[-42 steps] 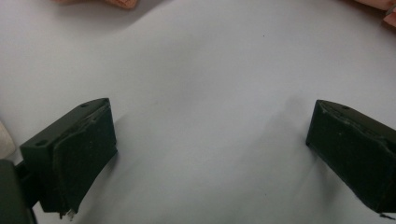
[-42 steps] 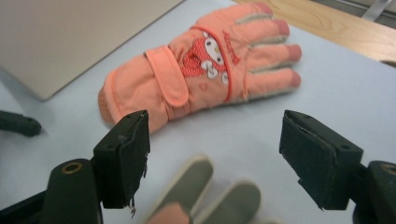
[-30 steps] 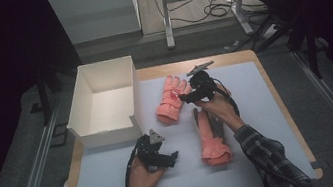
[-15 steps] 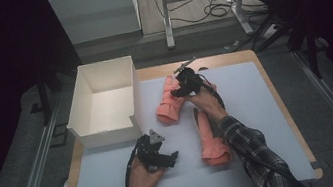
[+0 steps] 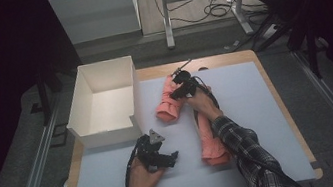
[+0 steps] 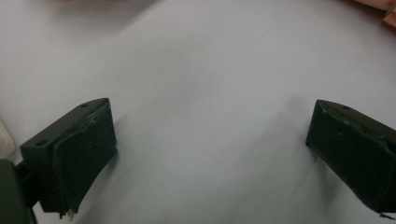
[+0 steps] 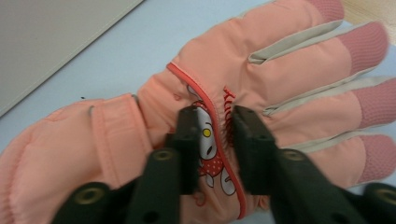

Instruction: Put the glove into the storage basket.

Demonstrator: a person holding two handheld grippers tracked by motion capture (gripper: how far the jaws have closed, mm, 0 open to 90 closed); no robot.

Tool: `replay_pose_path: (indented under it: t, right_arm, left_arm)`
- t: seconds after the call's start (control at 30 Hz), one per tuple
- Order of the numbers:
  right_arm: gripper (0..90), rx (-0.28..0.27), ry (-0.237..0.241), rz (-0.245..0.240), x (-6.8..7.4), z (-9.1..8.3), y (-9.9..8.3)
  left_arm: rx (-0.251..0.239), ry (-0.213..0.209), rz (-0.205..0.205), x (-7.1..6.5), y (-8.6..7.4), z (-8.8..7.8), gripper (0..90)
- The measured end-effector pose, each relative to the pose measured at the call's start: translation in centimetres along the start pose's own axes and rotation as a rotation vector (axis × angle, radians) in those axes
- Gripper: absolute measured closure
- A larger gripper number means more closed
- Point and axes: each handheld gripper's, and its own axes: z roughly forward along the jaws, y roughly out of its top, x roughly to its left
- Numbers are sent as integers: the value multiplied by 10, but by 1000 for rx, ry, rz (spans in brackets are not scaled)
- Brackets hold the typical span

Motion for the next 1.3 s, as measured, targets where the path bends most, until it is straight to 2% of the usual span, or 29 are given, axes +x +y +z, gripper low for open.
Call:
replay_pose_path:
  t: [0.03,0.1,0.27,0.5,0.9,1.2,1.3]
  right_arm:
    - [833,0,0,-4,1,-1,0]
    - [859,2,-8,-4,3,-2,1]
    - [873,-5,-14,-3,4,-8,2]
    - [874,-45,10,9,3,-24,4]
    - [873,-90,101,-29,12,-69,6]
    - [871,-126,129,-70,20,-98,4]
    - [871,-135,153,-87,23,-112,-1]
  left_arm:
    - [0,1,5,0,0,0,15]
    - [0,1,4,0,0,0,15]
    - [0,0,0,0,0,0,15]
    - [0,0,1,0,0,0,15]
    - [1,2,6,0,0,0,15]
    - [0,1,6,0,0,0,15]
    - [0,1,6,0,0,0,15]
